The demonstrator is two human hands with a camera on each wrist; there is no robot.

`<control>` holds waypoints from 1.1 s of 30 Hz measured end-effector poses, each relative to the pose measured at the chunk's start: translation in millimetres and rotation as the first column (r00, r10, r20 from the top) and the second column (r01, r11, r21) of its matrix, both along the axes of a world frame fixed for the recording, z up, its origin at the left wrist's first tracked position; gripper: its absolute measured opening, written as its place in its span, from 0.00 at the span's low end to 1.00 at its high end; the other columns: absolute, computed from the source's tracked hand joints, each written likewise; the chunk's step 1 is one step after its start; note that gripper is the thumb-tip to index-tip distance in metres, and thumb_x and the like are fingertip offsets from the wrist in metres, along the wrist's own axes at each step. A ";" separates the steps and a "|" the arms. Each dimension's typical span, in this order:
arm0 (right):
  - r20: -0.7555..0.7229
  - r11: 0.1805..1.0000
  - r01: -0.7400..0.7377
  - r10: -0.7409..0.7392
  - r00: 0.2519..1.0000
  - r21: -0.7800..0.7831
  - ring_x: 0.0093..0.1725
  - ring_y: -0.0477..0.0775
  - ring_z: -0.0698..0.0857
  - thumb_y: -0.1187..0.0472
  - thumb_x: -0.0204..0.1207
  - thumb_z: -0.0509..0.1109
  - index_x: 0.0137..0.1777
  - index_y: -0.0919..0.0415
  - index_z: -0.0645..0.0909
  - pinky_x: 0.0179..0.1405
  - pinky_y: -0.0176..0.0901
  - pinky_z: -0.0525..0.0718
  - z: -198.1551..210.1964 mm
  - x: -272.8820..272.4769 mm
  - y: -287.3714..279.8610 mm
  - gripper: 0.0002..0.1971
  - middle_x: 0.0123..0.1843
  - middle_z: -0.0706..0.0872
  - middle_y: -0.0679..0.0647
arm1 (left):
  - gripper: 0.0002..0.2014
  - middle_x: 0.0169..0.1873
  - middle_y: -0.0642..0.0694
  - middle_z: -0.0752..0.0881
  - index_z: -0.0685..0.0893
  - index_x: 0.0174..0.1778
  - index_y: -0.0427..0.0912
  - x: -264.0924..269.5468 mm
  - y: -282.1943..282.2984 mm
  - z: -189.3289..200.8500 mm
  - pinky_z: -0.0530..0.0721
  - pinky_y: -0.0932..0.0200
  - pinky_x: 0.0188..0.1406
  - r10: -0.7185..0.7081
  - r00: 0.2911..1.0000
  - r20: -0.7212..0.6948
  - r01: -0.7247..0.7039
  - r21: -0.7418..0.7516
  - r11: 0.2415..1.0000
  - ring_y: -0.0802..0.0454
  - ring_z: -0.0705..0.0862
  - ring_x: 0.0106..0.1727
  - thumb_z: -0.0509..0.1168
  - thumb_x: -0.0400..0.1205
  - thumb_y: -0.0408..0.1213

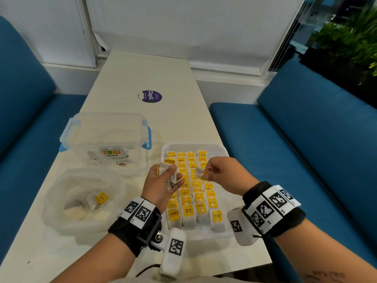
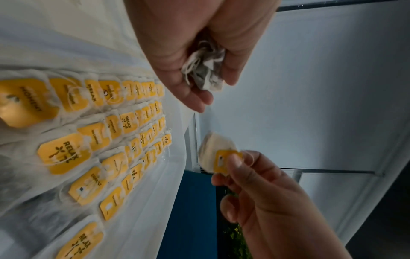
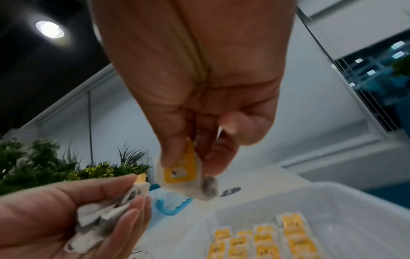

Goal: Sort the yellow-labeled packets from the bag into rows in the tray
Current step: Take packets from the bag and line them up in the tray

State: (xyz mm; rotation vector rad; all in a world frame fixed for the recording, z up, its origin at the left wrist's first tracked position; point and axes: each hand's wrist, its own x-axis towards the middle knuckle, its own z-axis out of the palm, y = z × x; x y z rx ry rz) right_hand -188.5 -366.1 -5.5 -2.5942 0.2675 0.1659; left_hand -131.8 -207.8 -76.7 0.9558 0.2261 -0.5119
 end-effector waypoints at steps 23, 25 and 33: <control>-0.702 0.838 -0.480 0.177 0.690 -0.259 0.30 0.47 0.82 0.66 0.75 0.70 0.37 0.58 0.78 0.20 0.29 0.75 -69.9 9.8 18.0 0.07 0.43 0.84 0.57 | 0.04 0.38 0.41 0.81 0.77 0.45 0.40 -8.3 12.6 -9.6 0.89 0.57 0.33 -0.031 0.997 -0.070 0.029 -0.041 0.999 0.49 0.84 0.35 0.64 0.80 0.28; -0.728 0.811 -0.516 0.175 0.663 -0.276 0.49 0.57 0.87 0.67 0.77 0.69 0.29 0.58 0.69 0.13 0.28 0.72 -73.8 13.9 19.6 0.16 0.46 0.79 0.57 | 0.04 0.37 0.41 0.81 0.77 0.44 0.40 -8.8 14.7 -9.9 0.89 0.56 0.35 -0.033 0.997 -0.075 0.030 -0.036 0.999 0.49 0.84 0.35 0.64 0.80 0.28; -0.698 0.897 -0.372 0.110 0.708 -0.237 0.48 0.56 0.87 0.59 0.74 0.74 0.34 0.61 0.74 0.28 0.33 0.73 -71.6 21.4 21.0 0.13 0.49 0.87 0.61 | 0.03 0.39 0.41 0.81 0.77 0.45 0.40 -9.3 15.3 -9.0 0.89 0.56 0.35 -0.048 0.995 -0.087 0.046 -0.018 0.999 0.47 0.83 0.38 0.63 0.81 0.28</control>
